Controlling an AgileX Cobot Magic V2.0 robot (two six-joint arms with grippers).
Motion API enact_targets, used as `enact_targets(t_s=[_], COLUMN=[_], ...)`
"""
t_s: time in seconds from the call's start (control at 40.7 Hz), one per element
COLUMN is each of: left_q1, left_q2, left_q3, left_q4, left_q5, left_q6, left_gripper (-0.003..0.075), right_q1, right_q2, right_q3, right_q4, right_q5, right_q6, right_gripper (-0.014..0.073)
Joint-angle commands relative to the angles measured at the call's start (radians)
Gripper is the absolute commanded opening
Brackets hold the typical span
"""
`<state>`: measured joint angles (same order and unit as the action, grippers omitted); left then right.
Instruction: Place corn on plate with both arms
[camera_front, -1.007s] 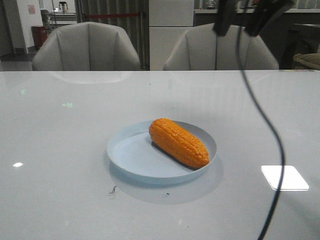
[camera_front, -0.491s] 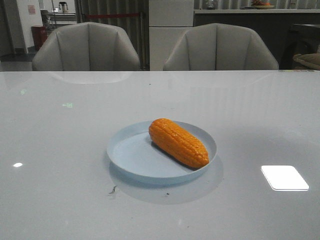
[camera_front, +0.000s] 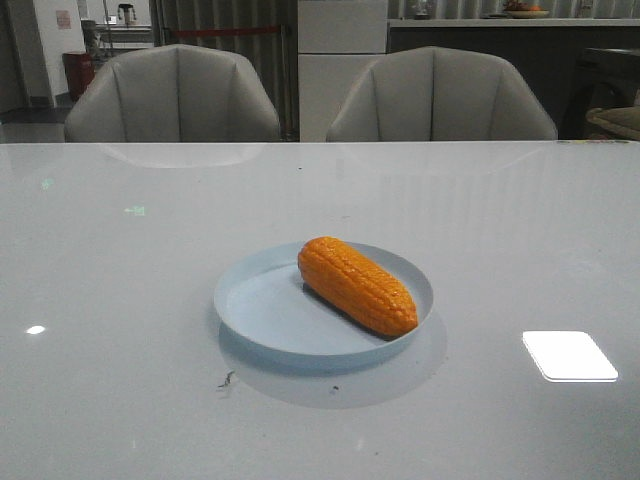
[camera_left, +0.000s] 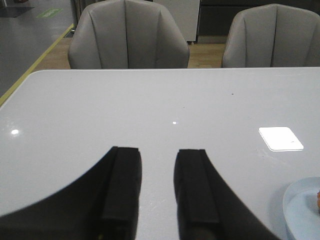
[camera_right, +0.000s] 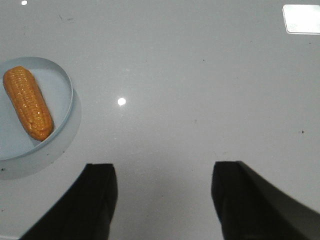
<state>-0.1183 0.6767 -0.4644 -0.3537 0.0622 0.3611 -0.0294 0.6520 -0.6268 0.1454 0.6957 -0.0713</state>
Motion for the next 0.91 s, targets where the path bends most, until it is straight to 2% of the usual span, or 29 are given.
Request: enact_targets(t_s=[0.0,0.196,0.491,0.884], left_q1=[0.000,0.000,0.000,0.000], left_q2=[-0.003,-0.003,-0.003,-0.003], left_q3=[-0.031,-0.031,-0.031,-0.031], left_q4=[-0.001,-0.001,-0.001,-0.001], left_q5=[-0.084,-0.085,-0.085,-0.085], left_q6=[0.000,0.000,0.000,0.000], left_gripper=[0.0272,0.0266,0.0091,0.0094], right_q1=[-0.005,-0.005,-0.005,-0.005], right_q2=[-0.023,-0.024,-0.024,-0.024], right_q3=[-0.023,-0.023,-0.023,-0.023], right_q4=[0.013,0.013,0.013,0.013], right_q5=[-0.078,-0.076,-0.076,-0.076], right_q6=[0.002,0.002,0.002,0.002], right_gripper=[0.0519,0.0519,0.0519,0.0519])
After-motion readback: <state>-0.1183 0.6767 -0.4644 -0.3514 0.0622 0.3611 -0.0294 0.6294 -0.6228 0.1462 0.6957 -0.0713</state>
